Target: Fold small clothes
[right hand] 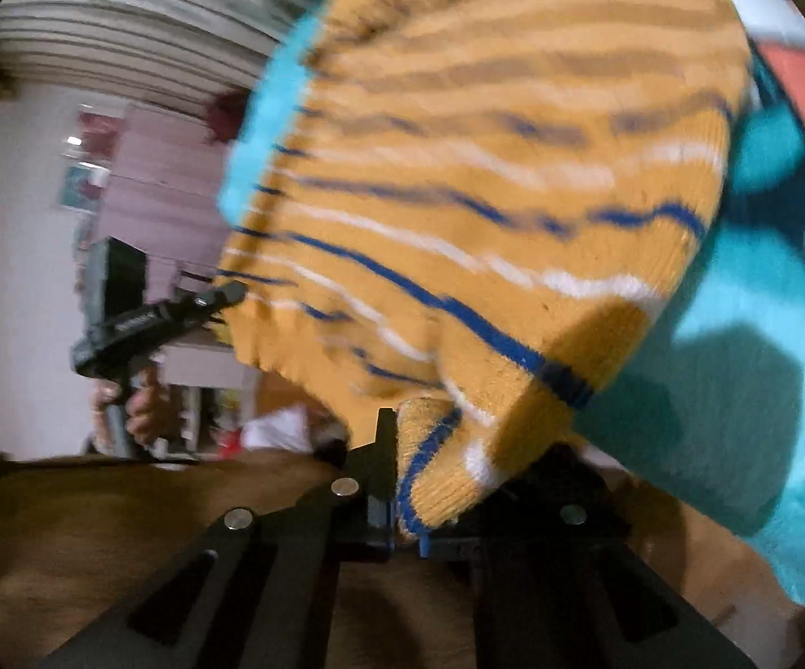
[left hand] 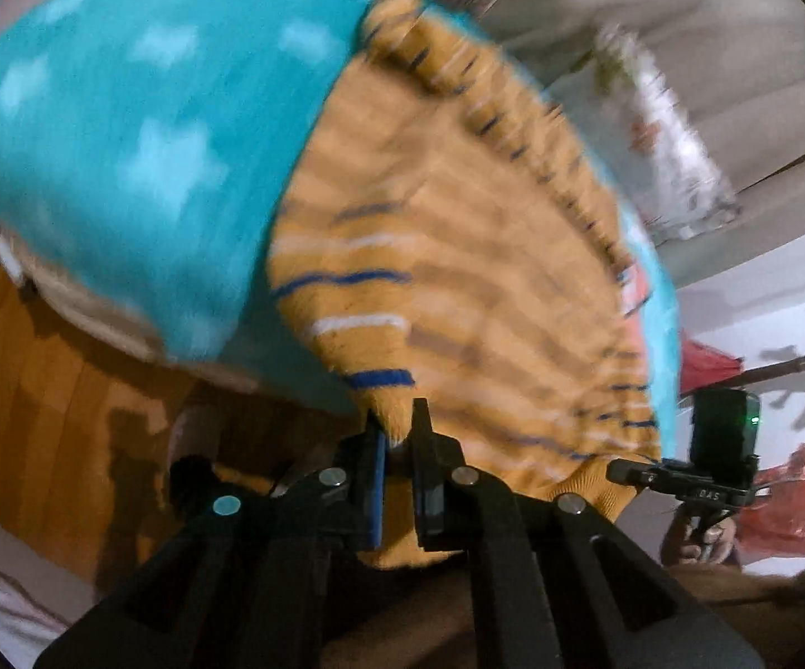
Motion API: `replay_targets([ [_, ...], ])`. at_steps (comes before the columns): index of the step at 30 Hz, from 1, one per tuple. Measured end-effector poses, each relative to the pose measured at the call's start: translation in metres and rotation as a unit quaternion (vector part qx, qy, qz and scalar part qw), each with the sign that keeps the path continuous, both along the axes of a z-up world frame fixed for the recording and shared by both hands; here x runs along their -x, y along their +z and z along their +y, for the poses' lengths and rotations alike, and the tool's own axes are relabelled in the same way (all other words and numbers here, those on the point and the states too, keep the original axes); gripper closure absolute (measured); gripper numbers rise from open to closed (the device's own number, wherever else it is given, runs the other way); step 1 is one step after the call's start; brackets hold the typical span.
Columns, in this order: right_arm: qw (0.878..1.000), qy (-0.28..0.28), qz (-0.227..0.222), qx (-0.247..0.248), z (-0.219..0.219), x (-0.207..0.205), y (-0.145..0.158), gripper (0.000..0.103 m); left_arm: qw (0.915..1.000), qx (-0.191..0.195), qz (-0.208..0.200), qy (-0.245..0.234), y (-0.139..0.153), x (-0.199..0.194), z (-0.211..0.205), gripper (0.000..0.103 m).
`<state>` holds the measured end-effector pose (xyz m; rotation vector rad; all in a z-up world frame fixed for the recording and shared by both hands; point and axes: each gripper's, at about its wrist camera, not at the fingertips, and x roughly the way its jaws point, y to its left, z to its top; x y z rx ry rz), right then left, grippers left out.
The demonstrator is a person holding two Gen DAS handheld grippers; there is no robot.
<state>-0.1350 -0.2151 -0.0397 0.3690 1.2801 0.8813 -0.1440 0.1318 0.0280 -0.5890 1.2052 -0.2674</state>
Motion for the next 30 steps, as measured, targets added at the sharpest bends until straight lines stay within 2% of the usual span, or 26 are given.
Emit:
replay_targets([
  [3,0.997,-0.019,-0.040,-0.064,-0.008,-0.017,0.044,0.097,0.9989,0.012,-0.045,0.001,0.035,-0.037,-0.002,0.096],
  [6,0.991,-0.062,-0.078,-0.093,-0.017,-0.055,0.071,0.097,0.9975,0.001,-0.070,0.002,0.045,-0.092,-0.012,0.096],
  [8,0.987,-0.101,-0.088,-0.088,-0.029,-0.084,0.072,0.097,0.9973,-0.007,-0.072,0.017,0.042,-0.125,-0.015,0.096],
  [10,0.982,-0.149,-0.076,-0.091,-0.040,-0.117,0.061,0.094,0.9976,0.000,-0.060,0.035,0.033,-0.157,-0.016,0.093],
  [13,0.978,-0.195,-0.063,-0.038,-0.046,-0.153,0.046,0.092,0.9970,-0.033,-0.060,0.037,0.034,-0.180,-0.025,0.082],
  [14,0.977,-0.201,-0.065,-0.019,-0.047,-0.156,0.045,0.089,0.9962,-0.044,-0.067,0.033,0.038,-0.182,-0.028,0.070],
  [15,0.978,-0.199,-0.069,-0.012,-0.049,-0.155,0.046,0.082,0.9957,-0.049,-0.073,0.031,0.042,-0.181,-0.028,0.056],
  [16,0.978,-0.194,-0.075,-0.007,-0.049,-0.152,0.049,0.078,0.9948,-0.055,-0.081,0.030,0.045,-0.180,-0.028,0.050],
  [17,0.978,-0.189,-0.086,0.000,-0.049,-0.148,0.053,0.065,0.9941,-0.061,-0.085,0.030,0.047,-0.179,-0.026,0.044],
  [18,0.978,-0.186,-0.098,0.012,-0.050,-0.144,0.058,0.056,0.9932,-0.069,-0.088,0.030,0.050,-0.177,-0.024,0.044],
  [21,0.976,-0.169,-0.128,0.048,-0.052,-0.137,0.071,0.055,0.9917,-0.094,-0.087,0.013,0.050,-0.173,-0.022,0.043],
  [24,0.973,-0.129,-0.165,0.095,-0.039,-0.133,0.079,0.051,0.9864,-0.138,-0.084,-0.030,0.045,-0.171,-0.033,0.043],
  [28,0.952,-0.095,-0.228,0.183,-0.020,-0.136,0.081,0.047,0.9748,-0.169,-0.099,-0.106,0.036,-0.171,-0.058,0.042],
  [30,0.943,-0.087,-0.243,0.210,-0.013,-0.145,0.078,0.045,0.9644,-0.184,-0.114,-0.152,0.029,-0.173,-0.074,0.036],
])
